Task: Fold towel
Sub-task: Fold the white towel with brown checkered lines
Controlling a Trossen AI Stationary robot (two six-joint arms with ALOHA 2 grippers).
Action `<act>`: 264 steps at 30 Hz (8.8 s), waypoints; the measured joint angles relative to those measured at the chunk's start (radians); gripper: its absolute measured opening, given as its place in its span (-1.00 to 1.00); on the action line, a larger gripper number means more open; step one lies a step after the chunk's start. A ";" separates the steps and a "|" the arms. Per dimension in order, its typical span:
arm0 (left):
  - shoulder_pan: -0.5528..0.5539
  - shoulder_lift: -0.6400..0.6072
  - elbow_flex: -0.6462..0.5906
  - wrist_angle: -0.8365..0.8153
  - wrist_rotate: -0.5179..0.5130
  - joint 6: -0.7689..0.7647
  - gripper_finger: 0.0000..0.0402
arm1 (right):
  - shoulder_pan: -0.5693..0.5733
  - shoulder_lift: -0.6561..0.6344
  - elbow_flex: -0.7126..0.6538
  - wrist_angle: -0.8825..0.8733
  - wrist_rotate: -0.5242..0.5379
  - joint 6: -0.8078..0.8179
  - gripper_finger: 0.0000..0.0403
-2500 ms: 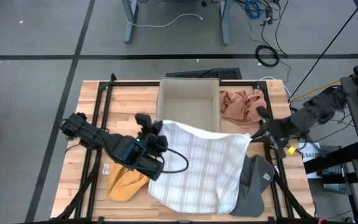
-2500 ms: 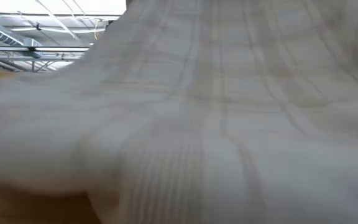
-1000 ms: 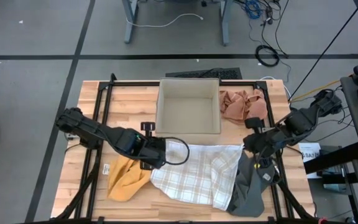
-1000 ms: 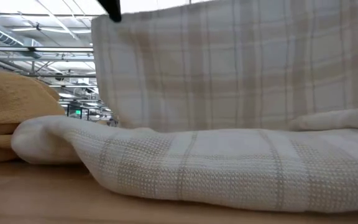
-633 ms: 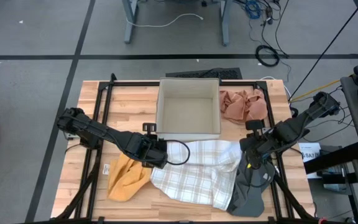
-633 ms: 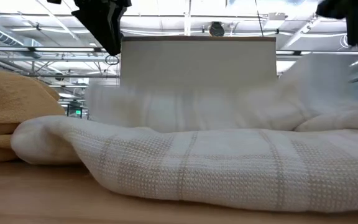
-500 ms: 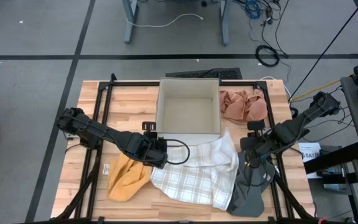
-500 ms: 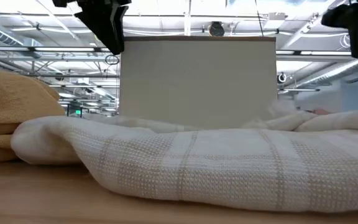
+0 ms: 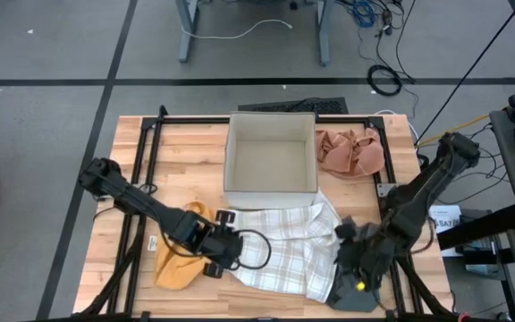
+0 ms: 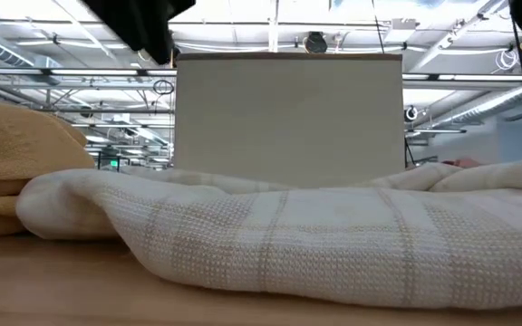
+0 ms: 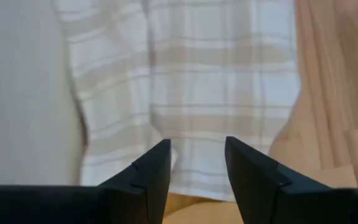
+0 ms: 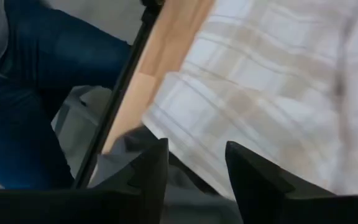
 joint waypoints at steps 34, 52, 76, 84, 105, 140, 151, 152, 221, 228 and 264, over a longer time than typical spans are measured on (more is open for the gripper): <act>0.093 0.000 -0.381 0.336 0.178 0.084 -0.41 | 0.036 0.358 0.007 0.151 0.026 0.005 -0.96; 0.121 0.015 -0.318 0.294 0.173 0.157 -0.98 | 0.056 0.196 0.010 0.139 0.079 -0.034 -1.00; -0.064 -0.024 0.480 -0.698 -0.397 -0.052 -1.00 | 0.183 -0.352 0.011 -0.097 0.110 -0.028 -1.00; -0.141 -0.064 0.585 -0.697 -0.636 -0.048 -1.00 | 0.207 -0.477 0.011 -0.062 0.106 -0.126 -1.00; -0.198 -0.124 0.586 -0.682 -1.190 -0.053 -1.00 | 0.224 -0.651 0.016 -0.043 0.128 -0.300 -1.00; -0.391 -0.127 0.586 -0.698 -0.869 -0.134 -1.00 | 0.229 -0.268 0.767 -0.691 0.266 -0.260 -1.00; -0.581 -0.127 0.602 -0.611 -1.024 -0.118 -1.00 | 0.282 -0.217 0.850 -0.593 0.243 -0.444 -1.00; -0.592 -0.128 0.608 -0.606 -1.042 -0.111 -1.00 | 0.285 -0.212 0.853 -0.593 0.244 -0.448 -1.00; -0.375 -0.130 0.537 -0.126 -0.867 0.487 -1.00 | 0.292 -0.205 0.696 -0.425 0.132 -0.651 -1.00; -0.259 -0.130 0.514 -0.364 -0.848 0.232 -1.00 | 0.291 -0.203 0.692 -0.688 0.303 -0.370 -1.00; 0.119 -0.129 0.046 -0.129 -0.876 0.103 -0.04 | 0.196 -0.204 0.182 -0.976 0.421 0.123 -1.00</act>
